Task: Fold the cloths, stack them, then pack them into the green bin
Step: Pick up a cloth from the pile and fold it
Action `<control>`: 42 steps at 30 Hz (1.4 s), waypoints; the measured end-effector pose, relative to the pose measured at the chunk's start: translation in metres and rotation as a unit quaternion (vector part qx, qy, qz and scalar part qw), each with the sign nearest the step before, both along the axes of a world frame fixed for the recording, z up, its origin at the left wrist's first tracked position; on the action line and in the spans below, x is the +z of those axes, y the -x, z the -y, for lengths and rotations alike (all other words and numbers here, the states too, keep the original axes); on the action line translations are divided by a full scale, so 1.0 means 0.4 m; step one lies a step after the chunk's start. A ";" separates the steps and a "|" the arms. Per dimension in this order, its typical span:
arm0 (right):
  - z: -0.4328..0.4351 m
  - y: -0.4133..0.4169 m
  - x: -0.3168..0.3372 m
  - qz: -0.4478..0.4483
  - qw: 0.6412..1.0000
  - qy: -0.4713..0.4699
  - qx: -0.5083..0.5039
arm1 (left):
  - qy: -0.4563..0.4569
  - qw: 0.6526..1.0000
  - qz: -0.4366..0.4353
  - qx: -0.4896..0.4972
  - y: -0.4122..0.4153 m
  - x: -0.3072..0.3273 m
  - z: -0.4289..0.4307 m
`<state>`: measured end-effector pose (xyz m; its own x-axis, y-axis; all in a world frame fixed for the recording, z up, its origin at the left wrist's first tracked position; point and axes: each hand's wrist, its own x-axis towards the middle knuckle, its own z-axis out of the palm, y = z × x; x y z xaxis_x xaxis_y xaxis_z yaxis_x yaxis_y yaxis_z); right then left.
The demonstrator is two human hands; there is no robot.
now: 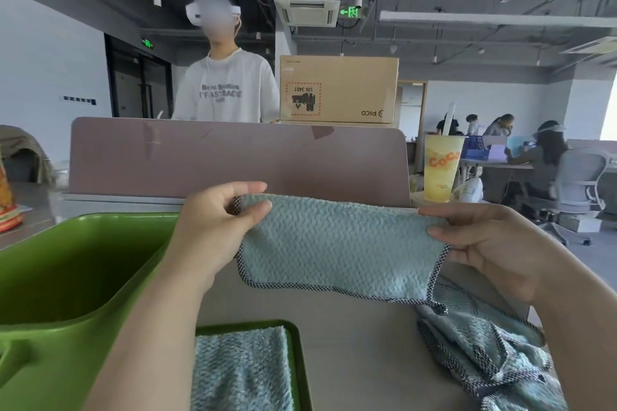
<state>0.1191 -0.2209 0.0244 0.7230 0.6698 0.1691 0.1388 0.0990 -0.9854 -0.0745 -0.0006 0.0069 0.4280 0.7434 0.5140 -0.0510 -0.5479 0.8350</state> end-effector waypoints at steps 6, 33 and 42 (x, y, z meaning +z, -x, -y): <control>-0.005 -0.011 -0.006 0.140 0.986 0.015 -0.091 | -0.115 0.985 -0.040 0.119 0.010 0.019 0.010; 0.002 -0.074 -0.052 0.193 0.940 0.255 -0.122 | -0.006 0.993 0.115 -0.014 0.024 0.058 0.052; -0.069 0.028 -0.037 0.348 0.857 0.378 -0.020 | -0.130 0.990 -0.038 -0.043 -0.017 0.068 0.126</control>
